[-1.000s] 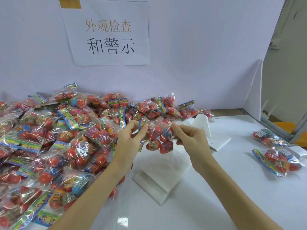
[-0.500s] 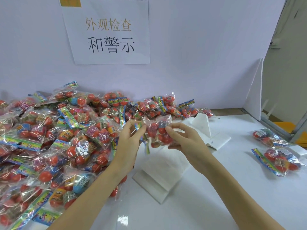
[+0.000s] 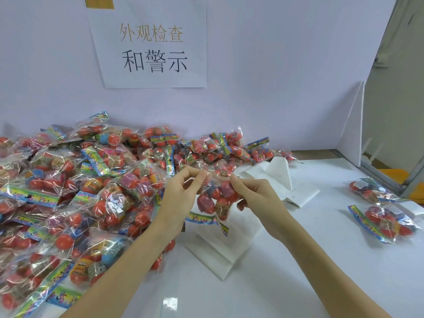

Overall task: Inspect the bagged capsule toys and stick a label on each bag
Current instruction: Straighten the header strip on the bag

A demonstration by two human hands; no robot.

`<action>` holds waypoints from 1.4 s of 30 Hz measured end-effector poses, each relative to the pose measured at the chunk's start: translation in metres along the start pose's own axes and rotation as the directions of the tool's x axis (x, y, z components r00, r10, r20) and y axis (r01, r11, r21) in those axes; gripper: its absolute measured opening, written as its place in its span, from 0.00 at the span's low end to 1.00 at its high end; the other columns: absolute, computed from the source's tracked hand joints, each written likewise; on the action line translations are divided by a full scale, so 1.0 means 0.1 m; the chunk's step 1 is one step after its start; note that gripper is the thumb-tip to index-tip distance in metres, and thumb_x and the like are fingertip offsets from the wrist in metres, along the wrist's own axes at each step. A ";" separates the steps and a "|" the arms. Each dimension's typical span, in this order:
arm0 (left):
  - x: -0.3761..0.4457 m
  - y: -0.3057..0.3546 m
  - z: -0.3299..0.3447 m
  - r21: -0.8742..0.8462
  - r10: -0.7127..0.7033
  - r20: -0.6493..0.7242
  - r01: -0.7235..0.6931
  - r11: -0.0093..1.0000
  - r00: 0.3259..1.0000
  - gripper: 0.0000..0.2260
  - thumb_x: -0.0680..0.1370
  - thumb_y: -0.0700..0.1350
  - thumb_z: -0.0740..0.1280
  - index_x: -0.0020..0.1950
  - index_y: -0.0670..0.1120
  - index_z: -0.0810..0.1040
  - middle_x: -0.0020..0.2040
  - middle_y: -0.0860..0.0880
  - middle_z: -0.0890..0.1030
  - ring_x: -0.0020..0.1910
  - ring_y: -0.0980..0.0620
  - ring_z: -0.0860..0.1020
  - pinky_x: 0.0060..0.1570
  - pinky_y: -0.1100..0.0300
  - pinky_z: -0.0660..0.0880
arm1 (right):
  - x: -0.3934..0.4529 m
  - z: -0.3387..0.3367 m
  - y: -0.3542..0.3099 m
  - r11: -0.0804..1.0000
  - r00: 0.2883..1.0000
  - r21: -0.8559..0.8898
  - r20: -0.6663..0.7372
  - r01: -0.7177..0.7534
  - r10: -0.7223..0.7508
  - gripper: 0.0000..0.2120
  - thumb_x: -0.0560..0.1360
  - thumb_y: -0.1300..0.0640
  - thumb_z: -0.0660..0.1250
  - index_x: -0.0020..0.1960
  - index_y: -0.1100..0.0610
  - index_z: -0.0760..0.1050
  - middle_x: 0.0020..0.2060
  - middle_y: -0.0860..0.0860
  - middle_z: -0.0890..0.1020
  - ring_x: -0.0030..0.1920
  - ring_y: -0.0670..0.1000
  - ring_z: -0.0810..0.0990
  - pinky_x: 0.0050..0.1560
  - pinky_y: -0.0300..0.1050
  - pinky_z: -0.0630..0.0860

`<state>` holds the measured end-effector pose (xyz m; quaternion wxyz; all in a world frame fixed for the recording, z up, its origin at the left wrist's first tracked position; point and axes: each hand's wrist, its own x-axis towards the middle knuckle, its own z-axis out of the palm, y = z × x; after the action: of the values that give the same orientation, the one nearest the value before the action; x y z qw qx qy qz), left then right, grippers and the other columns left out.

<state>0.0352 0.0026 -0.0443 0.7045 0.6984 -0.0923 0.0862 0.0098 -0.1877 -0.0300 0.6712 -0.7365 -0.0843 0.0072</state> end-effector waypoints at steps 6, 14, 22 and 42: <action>-0.06 0.06 0.03 0.052 0.095 -0.011 -0.094 0.994 0.995 0.06 0.81 0.53 0.69 0.49 0.53 0.84 0.49 0.46 0.83 0.49 0.51 0.81 0.59 0.49 0.80 | 0.01 0.01 0.05 0.999 0.997 -0.003 -0.062 0.038 -0.038 0.18 0.85 0.46 0.62 0.48 0.53 0.88 0.41 0.52 0.88 0.37 0.46 0.81 0.36 0.41 0.76; -0.05 0.08 0.10 -0.227 -0.103 0.129 0.130 0.965 0.986 0.32 0.77 0.70 0.65 0.69 0.47 0.72 0.46 0.42 0.81 0.40 0.44 0.81 0.44 0.54 0.81 | 0.05 0.00 0.08 0.902 0.892 -0.197 -0.176 0.383 -0.417 0.12 0.81 0.57 0.71 0.62 0.47 0.85 0.58 0.48 0.83 0.63 0.47 0.80 0.61 0.42 0.78; -0.02 -0.06 0.05 -0.156 -0.053 0.132 0.073 0.985 0.990 0.31 0.81 0.39 0.72 0.79 0.54 0.63 0.62 0.45 0.82 0.56 0.45 0.85 0.63 0.44 0.80 | 0.03 -0.01 0.01 0.926 0.914 0.120 -0.250 0.357 -0.320 0.14 0.82 0.58 0.69 0.66 0.50 0.80 0.62 0.49 0.85 0.67 0.48 0.80 0.68 0.50 0.75; -0.03 0.00 0.09 -0.007 0.044 -0.035 -0.044 0.999 0.998 0.23 0.75 0.56 0.73 0.65 0.48 0.73 0.60 0.51 0.81 0.51 0.55 0.84 0.53 0.63 0.80 | 0.07 -0.03 0.06 0.990 0.965 0.069 -0.242 0.119 -0.099 0.09 0.76 0.54 0.77 0.55 0.56 0.86 0.45 0.53 0.88 0.41 0.50 0.86 0.42 0.42 0.81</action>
<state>0.0322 -0.0068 -0.0454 0.7066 0.6918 -0.0957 0.1135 0.0176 -0.1905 -0.0349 0.7060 -0.6976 -0.0435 -0.1145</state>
